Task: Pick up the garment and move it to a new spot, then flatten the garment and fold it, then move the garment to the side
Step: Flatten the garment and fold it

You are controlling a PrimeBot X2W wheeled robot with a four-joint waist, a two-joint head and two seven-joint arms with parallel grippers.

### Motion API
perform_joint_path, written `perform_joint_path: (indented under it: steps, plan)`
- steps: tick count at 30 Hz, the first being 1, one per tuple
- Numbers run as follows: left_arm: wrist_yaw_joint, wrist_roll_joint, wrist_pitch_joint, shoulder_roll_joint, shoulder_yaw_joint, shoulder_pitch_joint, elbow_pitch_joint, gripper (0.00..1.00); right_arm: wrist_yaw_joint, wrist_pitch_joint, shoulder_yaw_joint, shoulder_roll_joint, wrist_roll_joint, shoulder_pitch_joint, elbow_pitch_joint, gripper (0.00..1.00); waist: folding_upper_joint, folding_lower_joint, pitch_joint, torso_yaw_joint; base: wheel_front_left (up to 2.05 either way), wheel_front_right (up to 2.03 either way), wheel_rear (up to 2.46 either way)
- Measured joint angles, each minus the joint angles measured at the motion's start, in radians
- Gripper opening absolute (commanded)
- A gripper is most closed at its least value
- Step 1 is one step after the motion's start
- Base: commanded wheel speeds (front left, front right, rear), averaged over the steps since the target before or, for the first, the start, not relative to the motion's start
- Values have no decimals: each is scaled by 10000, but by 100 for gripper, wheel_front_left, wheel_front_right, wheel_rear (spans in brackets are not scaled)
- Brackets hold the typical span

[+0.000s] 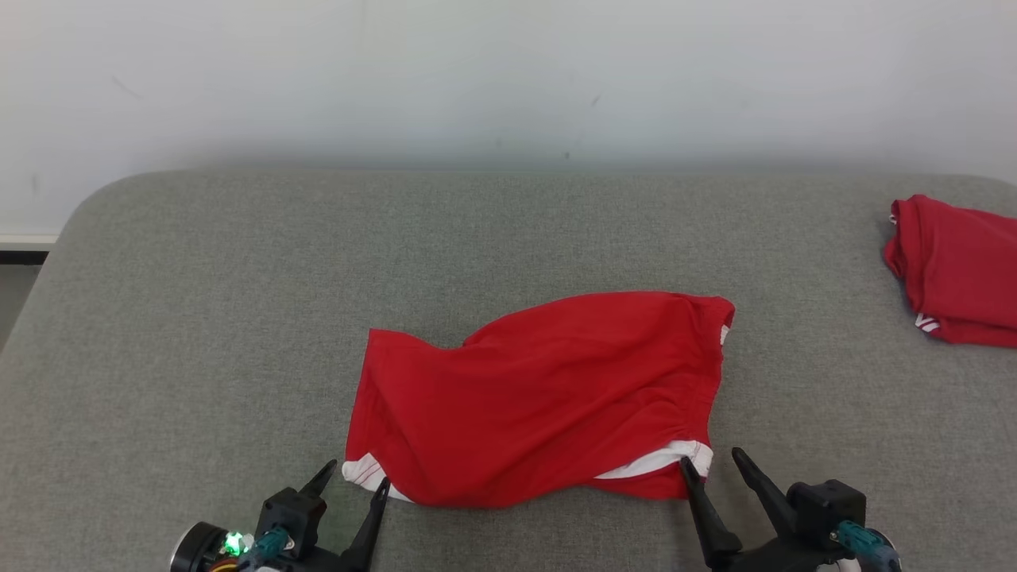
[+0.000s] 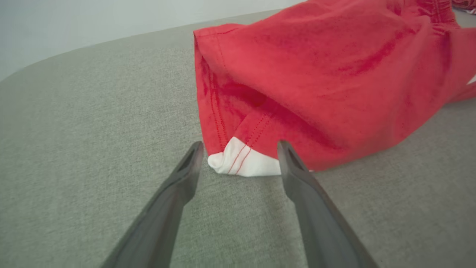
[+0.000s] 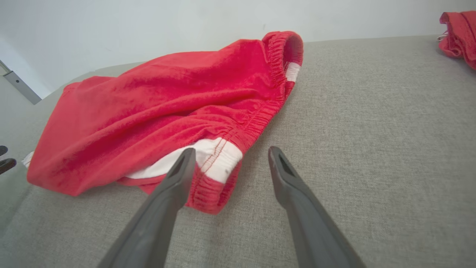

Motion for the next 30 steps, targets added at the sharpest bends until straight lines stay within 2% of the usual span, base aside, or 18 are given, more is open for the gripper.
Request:
perform_joint_path:
  steps: [7,20,21,22,25,30]
  plan:
    - [0,-633,-4,155,-842,-799,1197,100,0,-268,610,-33,198,-518,535,100,1,0,285,-48,0,0,0]
    - [0,-1492,-17,186,-2013,-1997,2247,100,0,-516,1283,-130,593,-1026,790,100,1,-1,792,-226,0,0,0]
    - [2,-1632,-25,134,-2163,-2019,2380,44,0,-518,1342,-130,656,-1066,805,80,0,-1,812,-256,0,0,0]
    - [6,-1837,-29,109,-2290,-2047,2460,0,0,-523,1386,-132,686,-1097,815,0,1,-1,829,-281,0,0,0]
    - [-6,-2046,-29,115,-2566,-2120,2418,0,0,-604,1457,-130,744,-1133,832,0,1,-1,849,-293,0,0,0]
    - [-6,-2171,-15,303,-2159,-1822,1655,0,0,-732,1289,-169,819,-1081,698,0,1,-1,719,-206,0,0,0]
